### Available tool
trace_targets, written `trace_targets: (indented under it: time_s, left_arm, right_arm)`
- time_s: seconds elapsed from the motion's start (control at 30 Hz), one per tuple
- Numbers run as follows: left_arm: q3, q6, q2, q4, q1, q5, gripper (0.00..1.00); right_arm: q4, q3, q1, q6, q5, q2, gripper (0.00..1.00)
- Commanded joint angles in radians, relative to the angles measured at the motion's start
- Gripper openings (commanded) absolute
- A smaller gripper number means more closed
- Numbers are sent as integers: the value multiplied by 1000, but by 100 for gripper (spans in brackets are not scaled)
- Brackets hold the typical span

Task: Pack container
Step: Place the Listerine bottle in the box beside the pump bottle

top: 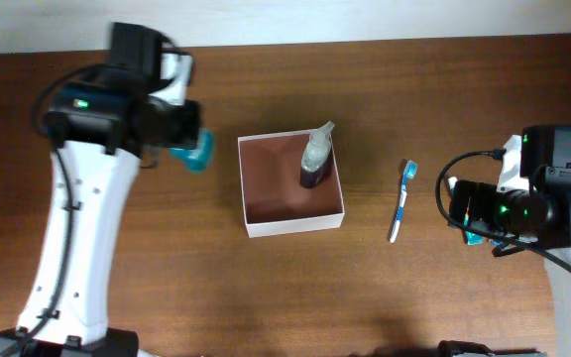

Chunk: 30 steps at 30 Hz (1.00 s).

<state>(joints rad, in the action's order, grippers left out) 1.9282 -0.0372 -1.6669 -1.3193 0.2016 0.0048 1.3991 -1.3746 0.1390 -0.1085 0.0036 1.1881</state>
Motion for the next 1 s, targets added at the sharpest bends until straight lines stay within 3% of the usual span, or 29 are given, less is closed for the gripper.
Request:
trace_targets:
  time_s: [0.0, 0.4, 0.97]
  left_arm:
    - [18, -95, -2, 37, 103, 14, 0]
    - [18, -153, -187, 137, 214, 15, 0]
    - [18, -153, -417, 182, 230, 14, 0]
  right_arm:
    - [0, -17, 8, -5, 9, -8, 99]
    - [0, -17, 8, -5, 9, -8, 99]
    - [2, -17, 8, -5, 9, -8, 98]
